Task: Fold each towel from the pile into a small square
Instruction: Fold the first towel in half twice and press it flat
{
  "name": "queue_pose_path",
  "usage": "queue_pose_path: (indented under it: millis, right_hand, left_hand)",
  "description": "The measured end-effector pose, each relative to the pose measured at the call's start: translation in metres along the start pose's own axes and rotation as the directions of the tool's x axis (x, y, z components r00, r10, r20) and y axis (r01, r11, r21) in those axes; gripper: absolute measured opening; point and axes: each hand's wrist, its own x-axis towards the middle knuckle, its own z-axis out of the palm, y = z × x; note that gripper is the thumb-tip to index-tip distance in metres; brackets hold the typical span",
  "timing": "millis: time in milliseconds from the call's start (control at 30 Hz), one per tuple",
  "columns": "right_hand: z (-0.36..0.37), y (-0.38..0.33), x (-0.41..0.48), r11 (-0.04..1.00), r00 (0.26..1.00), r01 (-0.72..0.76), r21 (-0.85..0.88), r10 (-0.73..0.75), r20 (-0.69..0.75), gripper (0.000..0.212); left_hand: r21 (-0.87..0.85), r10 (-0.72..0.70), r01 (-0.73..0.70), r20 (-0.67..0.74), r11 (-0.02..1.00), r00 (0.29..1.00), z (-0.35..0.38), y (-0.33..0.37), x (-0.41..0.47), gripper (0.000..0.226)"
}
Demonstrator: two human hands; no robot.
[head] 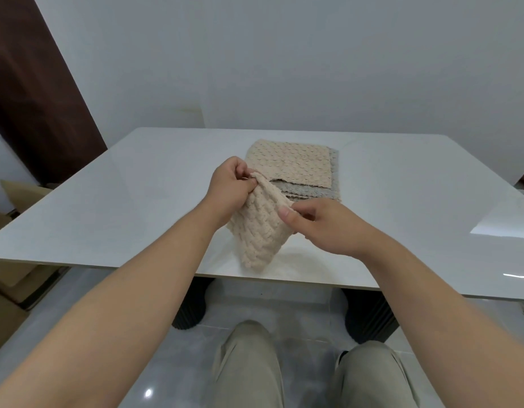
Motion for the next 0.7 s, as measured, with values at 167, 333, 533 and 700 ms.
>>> queue_pose_path:
  millis: [167,333,533,700]
  right_hand:
    - [0.003,0.003,0.006,0.985,0.979,-0.129,0.111,0.144,-0.145,0.065]
    - [0.011,0.018,0.011,0.965,0.902,-0.141,0.22,0.217,-0.374,0.039]
    - [0.01,0.027,0.013,0.951,0.868,-0.164,0.263,0.266,-0.42,0.023]
    - [0.011,0.033,0.018,0.939,0.853,-0.215,0.27,0.315,-0.417,0.022]
  left_hand:
    - [-0.048,-0.041,0.04,-0.006,0.998,0.999,0.005,-0.004,-0.001,0.037]
    - [-0.125,-0.088,0.091,0.026,0.988,0.996,0.003,-0.011,0.001,0.029]
    - [-0.242,-0.232,0.253,0.113,0.937,0.966,-0.001,-0.019,-0.003,0.043]
    - [-0.2,-0.31,0.329,0.123,0.923,0.943,-0.002,-0.025,-0.009,0.032]
